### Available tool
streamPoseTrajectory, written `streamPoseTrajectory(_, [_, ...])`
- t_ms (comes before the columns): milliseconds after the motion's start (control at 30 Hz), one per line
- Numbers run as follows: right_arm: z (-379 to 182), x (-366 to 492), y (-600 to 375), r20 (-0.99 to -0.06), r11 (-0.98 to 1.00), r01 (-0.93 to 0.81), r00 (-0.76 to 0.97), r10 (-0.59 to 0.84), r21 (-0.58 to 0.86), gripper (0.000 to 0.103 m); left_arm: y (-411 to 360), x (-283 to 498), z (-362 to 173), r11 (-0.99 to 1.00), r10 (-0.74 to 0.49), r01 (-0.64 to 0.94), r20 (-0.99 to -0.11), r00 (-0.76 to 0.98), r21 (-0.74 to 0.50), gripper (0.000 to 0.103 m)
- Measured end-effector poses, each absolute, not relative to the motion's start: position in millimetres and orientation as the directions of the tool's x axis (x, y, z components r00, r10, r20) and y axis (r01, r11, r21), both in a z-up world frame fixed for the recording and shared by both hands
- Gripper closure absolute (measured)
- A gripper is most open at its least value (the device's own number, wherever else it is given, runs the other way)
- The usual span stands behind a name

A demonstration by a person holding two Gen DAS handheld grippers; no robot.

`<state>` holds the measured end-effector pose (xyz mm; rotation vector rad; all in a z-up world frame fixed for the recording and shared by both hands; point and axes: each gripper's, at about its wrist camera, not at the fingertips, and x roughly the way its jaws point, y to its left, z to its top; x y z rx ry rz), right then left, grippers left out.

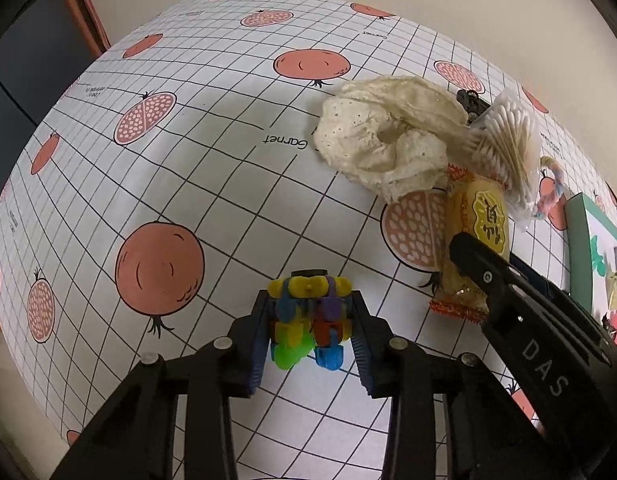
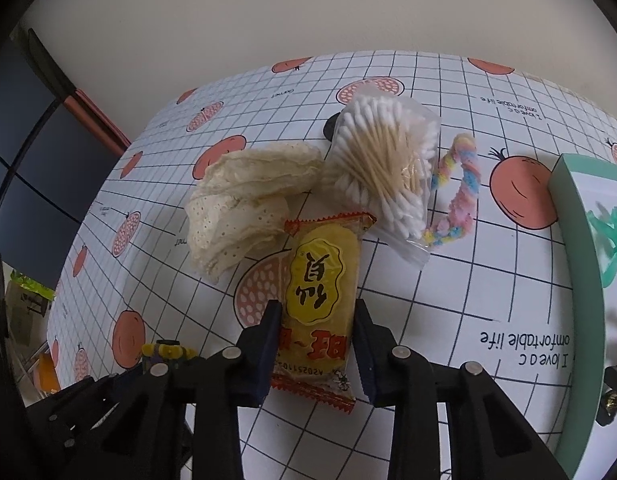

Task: Organize objects
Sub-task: 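Grasp the yellow candy packet with the right gripper while the left gripper grasps the multicolour block toy, then carry the candy packet and block toy into the tray and open both grippers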

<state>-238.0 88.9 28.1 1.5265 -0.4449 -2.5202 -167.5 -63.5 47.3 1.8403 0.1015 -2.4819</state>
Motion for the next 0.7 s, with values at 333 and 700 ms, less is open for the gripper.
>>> streamPoseTrajectory(333, [44.2, -229.3, 101.1, -0.842, -0.942, -0.016, -0.453, -0.293, 0.336, 0.068, -57.5, -186.4, 76.8, -0.994, 0.018, 0.094, -0.94, -0.34, -0.054, 0.065])
streamPoseTrajectory(700, [79.9, -213.7, 115.8, -0.823, -0.942, 0.007, -0.484, -0.296, 0.335, 0.068, -45.9, -206.0, 81.5, -0.994, 0.031, 0.082, -0.911, -0.411, -0.071, 0.065])
